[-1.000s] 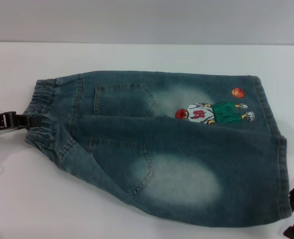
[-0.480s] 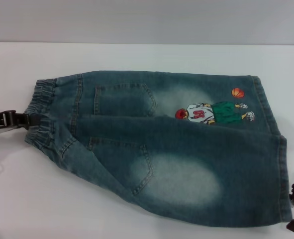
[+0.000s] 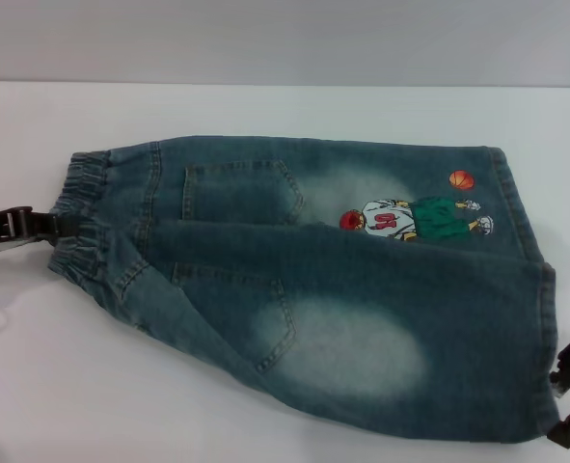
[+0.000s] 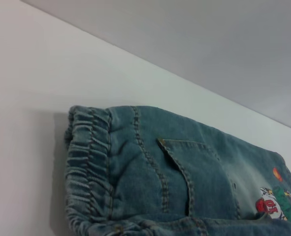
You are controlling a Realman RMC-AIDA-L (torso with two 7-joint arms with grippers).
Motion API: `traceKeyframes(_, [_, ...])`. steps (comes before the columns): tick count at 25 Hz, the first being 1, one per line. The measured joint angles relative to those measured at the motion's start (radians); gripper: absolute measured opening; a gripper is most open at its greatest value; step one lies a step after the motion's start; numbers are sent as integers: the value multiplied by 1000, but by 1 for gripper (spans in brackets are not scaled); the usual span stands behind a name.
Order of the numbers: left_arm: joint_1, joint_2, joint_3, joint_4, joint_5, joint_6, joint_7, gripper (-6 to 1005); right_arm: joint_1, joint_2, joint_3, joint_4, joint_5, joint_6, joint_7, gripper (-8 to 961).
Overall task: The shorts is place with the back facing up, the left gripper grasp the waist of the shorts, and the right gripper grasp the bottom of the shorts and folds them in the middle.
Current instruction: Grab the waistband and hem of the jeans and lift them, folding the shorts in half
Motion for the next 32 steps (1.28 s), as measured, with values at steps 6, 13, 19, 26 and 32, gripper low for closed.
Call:
traceKeyframes(6, [-2, 2, 0, -1, -1, -7, 0, 64, 11, 10, -1, 8, 1, 2, -5, 728])
traceKeyframes(13, [-2, 4, 0, -1, -1, -8, 0, 64, 14, 21, -19, 9, 1, -9, -4, 726])
traceKeyframes(19, [-2, 4, 0, -1, -1, -9, 1, 65, 10, 31, -34, 14, -3, -10, 1, 724])
traceKeyframes(26, [-2, 4, 0, -1, -1, -8, 5, 65, 14, 42, -46, 35, 0, -1, 2, 721])
traceKeyframes(32, [2, 1, 0, -1, -1, -8, 6, 65, 7, 47, -36, 16, 5, 25, -3, 719])
